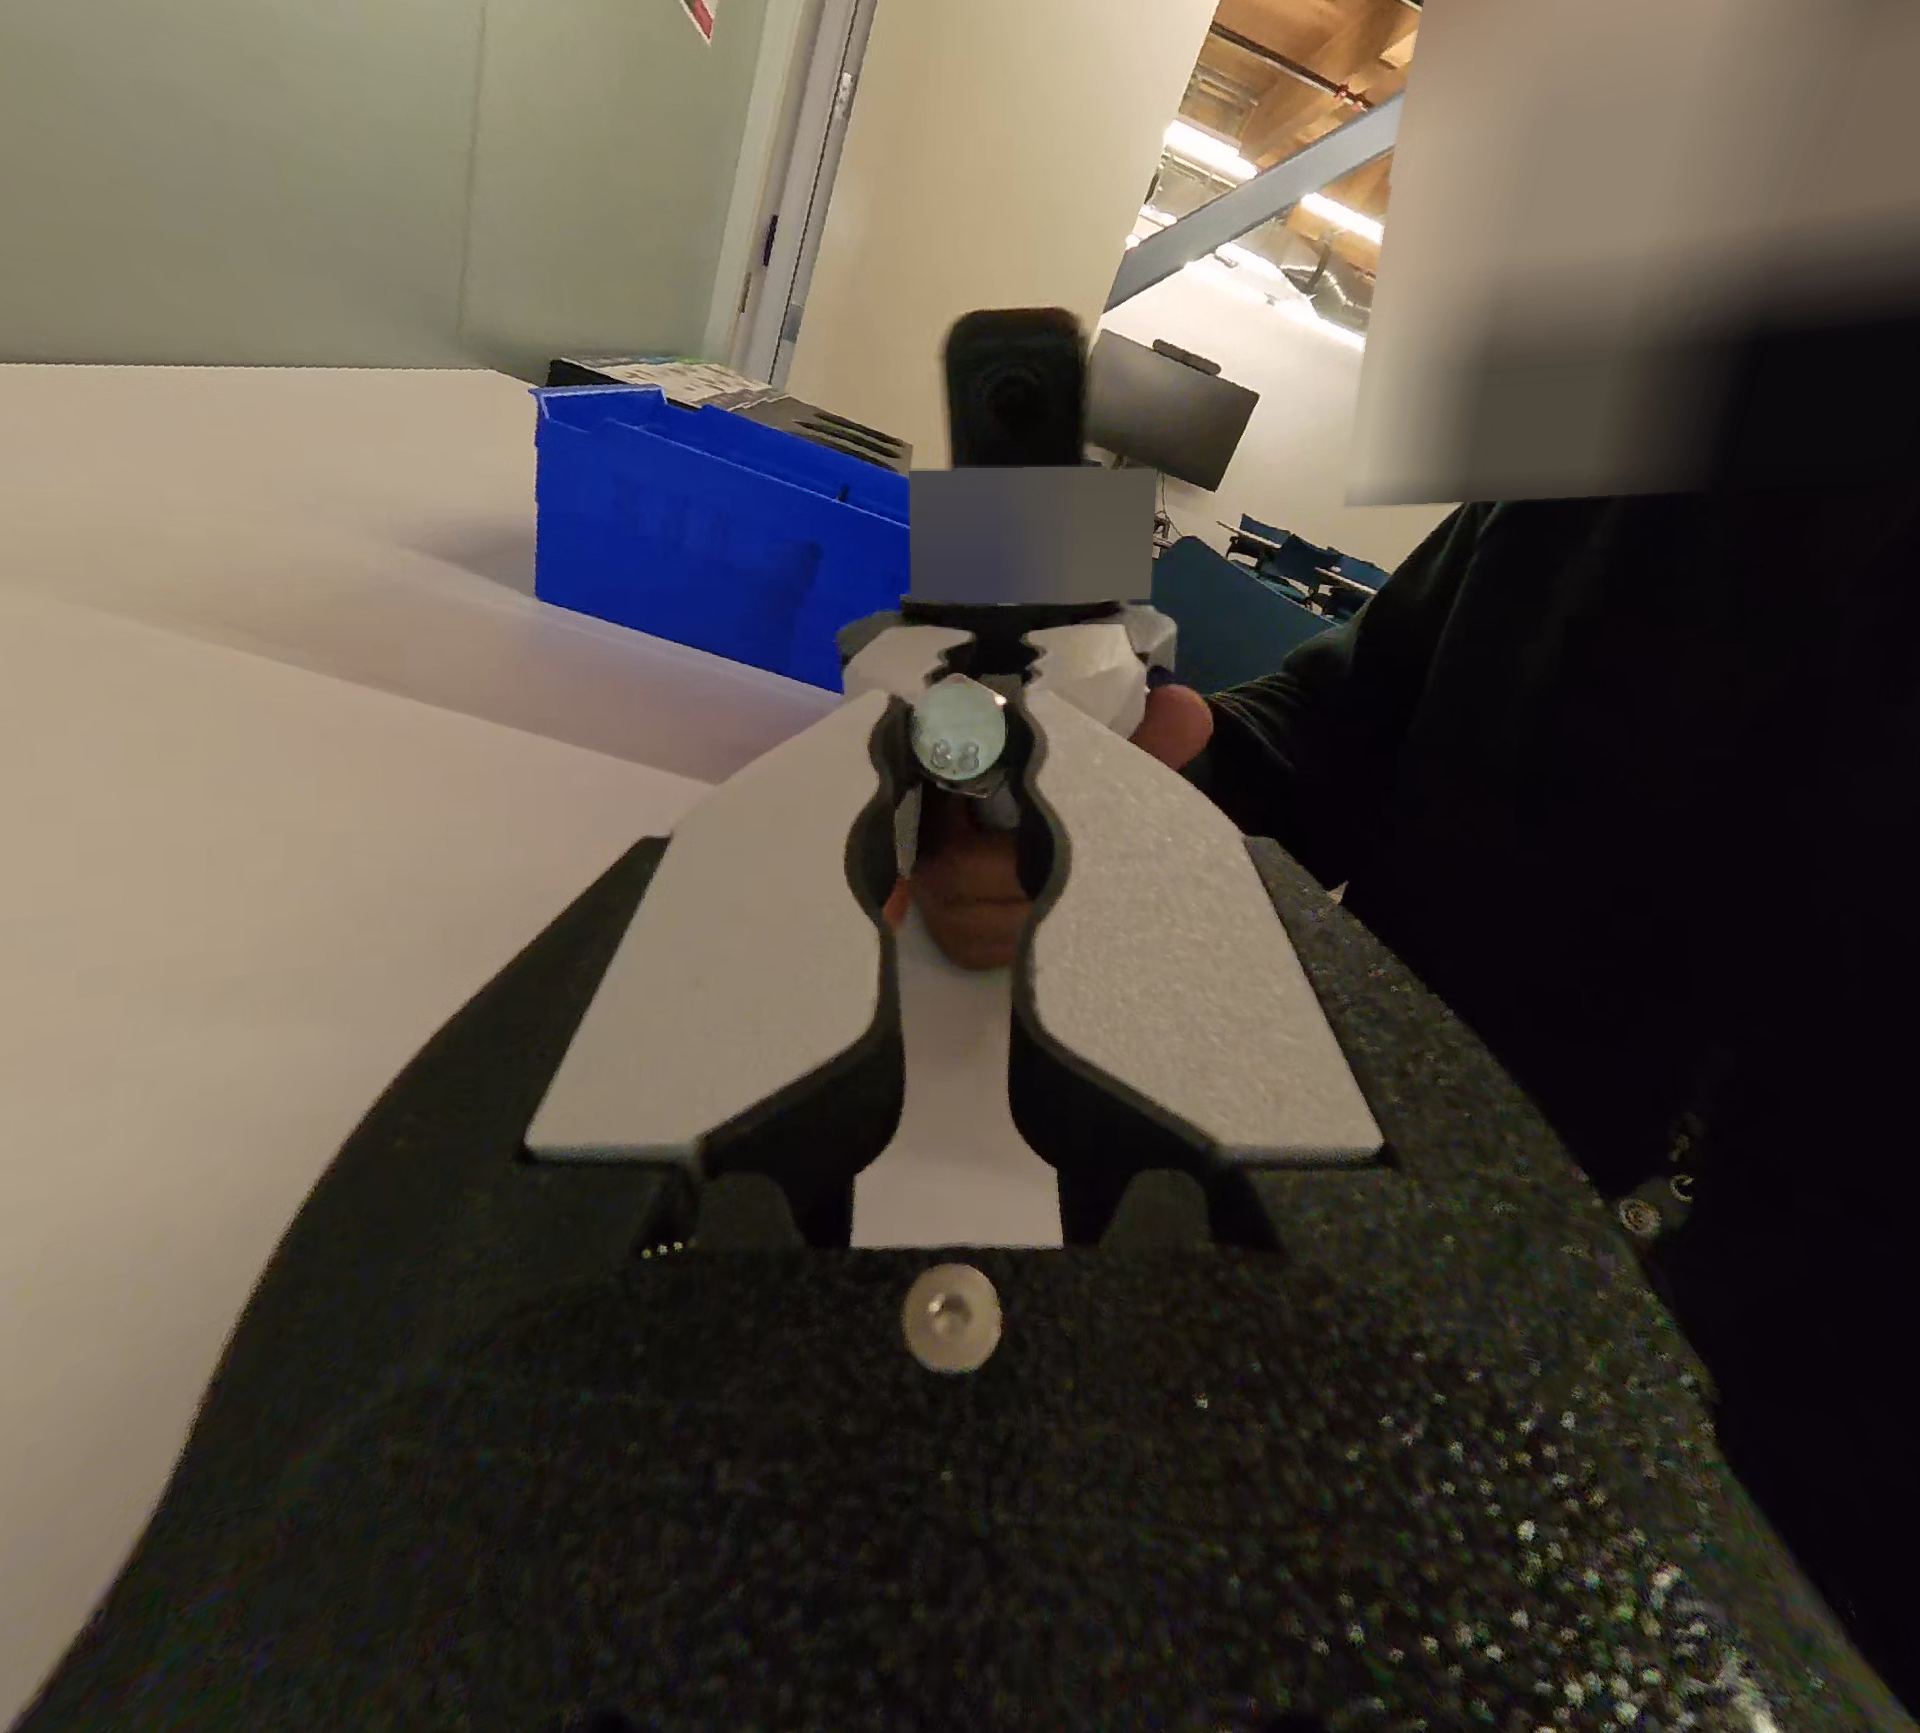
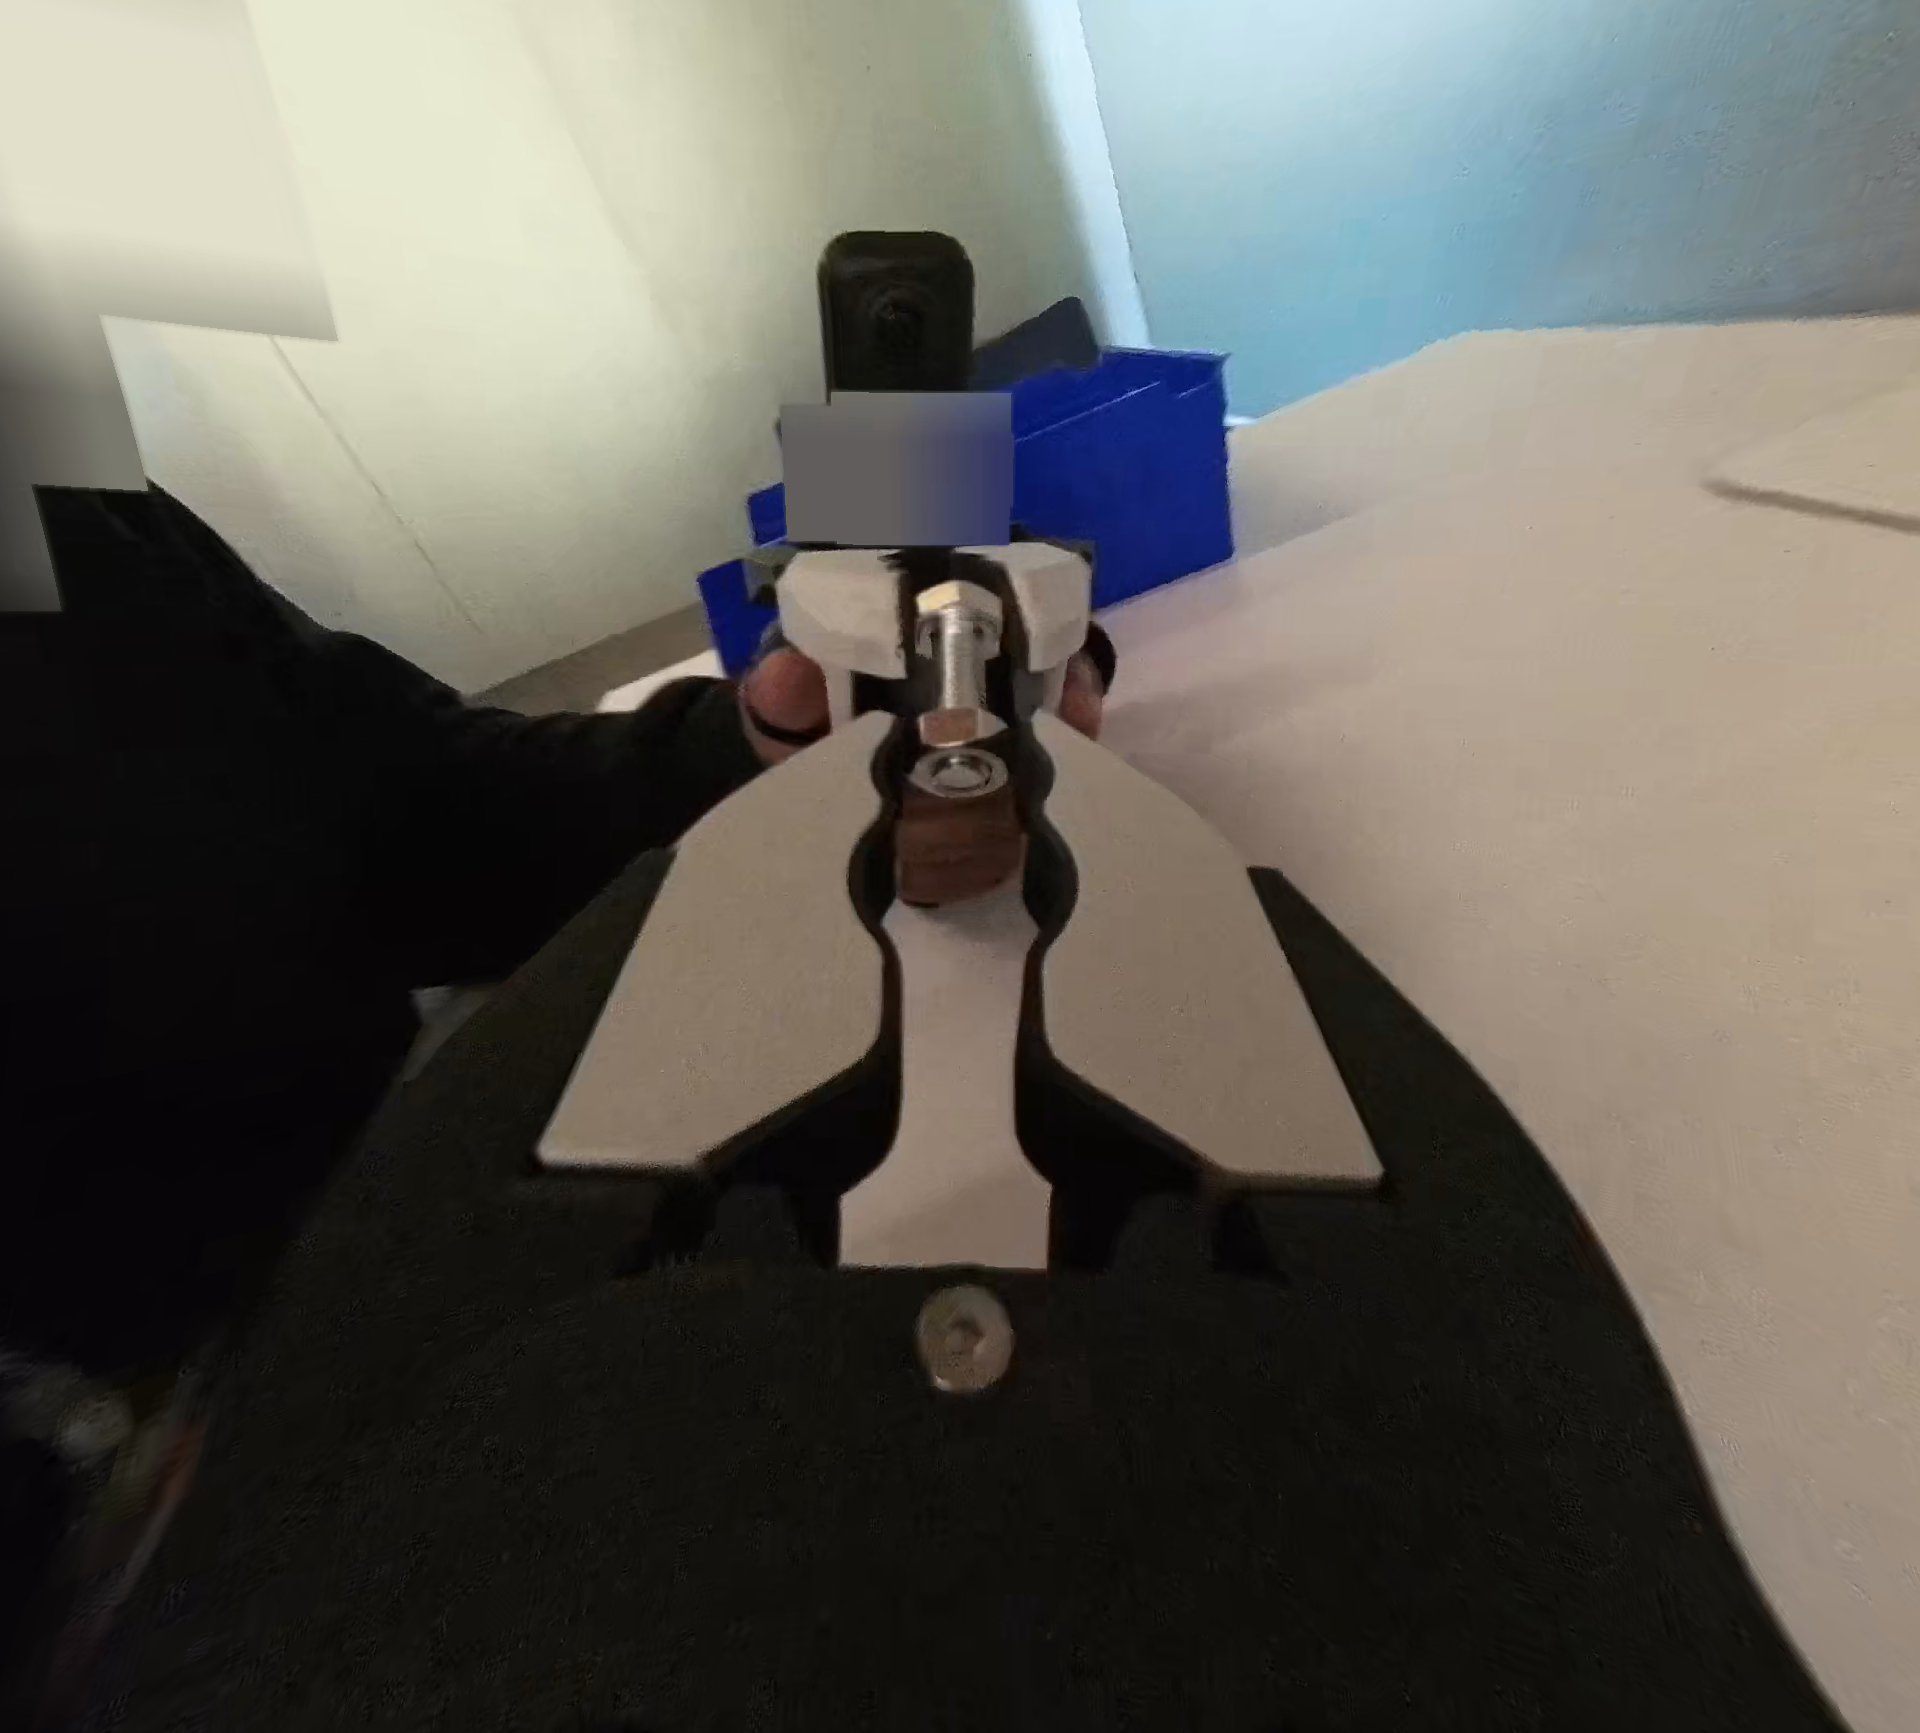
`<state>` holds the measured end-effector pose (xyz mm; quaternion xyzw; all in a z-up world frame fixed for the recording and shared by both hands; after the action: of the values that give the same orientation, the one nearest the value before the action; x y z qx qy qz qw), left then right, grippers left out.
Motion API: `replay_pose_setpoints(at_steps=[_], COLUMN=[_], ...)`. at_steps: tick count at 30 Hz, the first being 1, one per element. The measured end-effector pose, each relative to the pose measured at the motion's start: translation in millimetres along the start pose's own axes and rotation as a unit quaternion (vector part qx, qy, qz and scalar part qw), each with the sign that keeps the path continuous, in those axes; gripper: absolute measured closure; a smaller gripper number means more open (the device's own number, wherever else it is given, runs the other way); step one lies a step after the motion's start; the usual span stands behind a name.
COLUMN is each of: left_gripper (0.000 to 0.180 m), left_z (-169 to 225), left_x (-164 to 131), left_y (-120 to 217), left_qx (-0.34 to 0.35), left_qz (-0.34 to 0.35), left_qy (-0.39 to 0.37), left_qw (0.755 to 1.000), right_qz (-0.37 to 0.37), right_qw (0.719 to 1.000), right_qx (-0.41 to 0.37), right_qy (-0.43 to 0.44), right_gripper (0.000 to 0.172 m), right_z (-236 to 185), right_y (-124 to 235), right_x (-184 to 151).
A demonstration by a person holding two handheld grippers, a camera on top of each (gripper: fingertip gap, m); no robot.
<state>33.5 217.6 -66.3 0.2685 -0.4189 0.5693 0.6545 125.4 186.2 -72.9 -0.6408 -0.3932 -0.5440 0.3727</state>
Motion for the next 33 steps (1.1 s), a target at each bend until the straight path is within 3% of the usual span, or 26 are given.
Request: replay_pose_setpoints(at_steps=[2,3,6,7,8,9,11,13,16,18,21,22,25,26,29,30,31,33], left_gripper=[0.163,0.163,0.163,0.163,0.163,0.163,0.163,0.163,0.163,0.163,0.163,0.163,0.163,0.163,0.163,0.163,0.163,0.163], left_z=[-3,-4,-6,-6,-6,-6,-6,-6,-4,-4,-3,-3,-5,-5,-5,-5,-6,-6], left_x=[-1,-1,-3,-3,-3,-2,1,2,2,2,1,1,0,0,-1,-1,0,1], left_y=[0,-1,-3,-2,-2,-1,0,2,2,2,0,0,0,-1,-2,-1,-1,1], left_qx=[0.011,0.014,0.021,0.022,0.024,0.023,0.021,0.018,0.016,0.015,0.011,0.012,0.020,0.020,0.021,0.021,0.021,0.020], left_qz=[-0.005,-0.009,-0.019,-0.018,-0.015,-0.010,0.000,0.007,0.012,0.012,0.007,0.007,0.001,-0.003,-0.005,-0.003,0.000,0.008], left_qy=[0.017,0.027,0.036,0.036,0.037,0.038,0.038,0.034,0.023,0.020,0.017,0.017,0.027,0.033,0.038,0.038,0.039,0.040], left_qw=[1.000,1.000,0.999,0.999,0.999,0.999,0.999,0.999,1.000,1.000,1.000,1.000,0.999,0.999,0.999,0.999,0.999,0.999], right_qz=[-0.018,-0.034,-0.092,-0.099,-0.091,-0.077,-0.045,-0.007,0.033,0.032,0.002,-0.004,-0.034,-0.046,-0.089,-0.090,-0.079,-0.043], right_qw=[0.988,0.964,0.818,0.795,0.810,0.849,0.929,0.978,0.999,0.999,1.000,0.999,0.969,0.938,0.791,0.776,0.797,0.883], right_qx=[-0.057,-0.091,-0.170,-0.174,-0.167,-0.157,-0.130,-0.094,-0.036,-0.013,-0.014,-0.028,-0.095,-0.123,-0.187,-0.187,-0.182,-0.164], right_qy=[0.144,0.248,0.541,0.572,0.554,0.499,0.343,0.184,0.015,-0.034,-0.012,0.023,0.225,0.321,0.576,0.596,0.570,0.437], right_gripper=[0.152,0.152,0.152,0.152,0.151,0.146,0.131,0.128,0.129,0.132,0.154,0.154,0.154,0.154,0.154,0.152,0.146,0.135], right_z=[-2,-5,-15,-18,-20,-20,-15,-7,1,4,2,1,-3,-6,-17,-21,-23,-21], right_y=[1,2,1,1,1,1,1,3,5,5,2,2,3,3,1,0,0,0], right_x=[0,0,-6,-7,-5,-2,5,8,7,3,-1,-1,-1,-1,-4,-4,-2,7])
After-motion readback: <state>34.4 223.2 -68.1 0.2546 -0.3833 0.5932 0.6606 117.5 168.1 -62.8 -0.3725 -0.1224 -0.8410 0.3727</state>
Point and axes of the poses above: each gripper's, where its closed fingertips meet, y back along the fingers, x out of its top, z = x × y across the jaws, the point moved 6 cm from there along y, back along the fingers, and after that the axes turned 11 degrees about y, right-handed, at the moved point
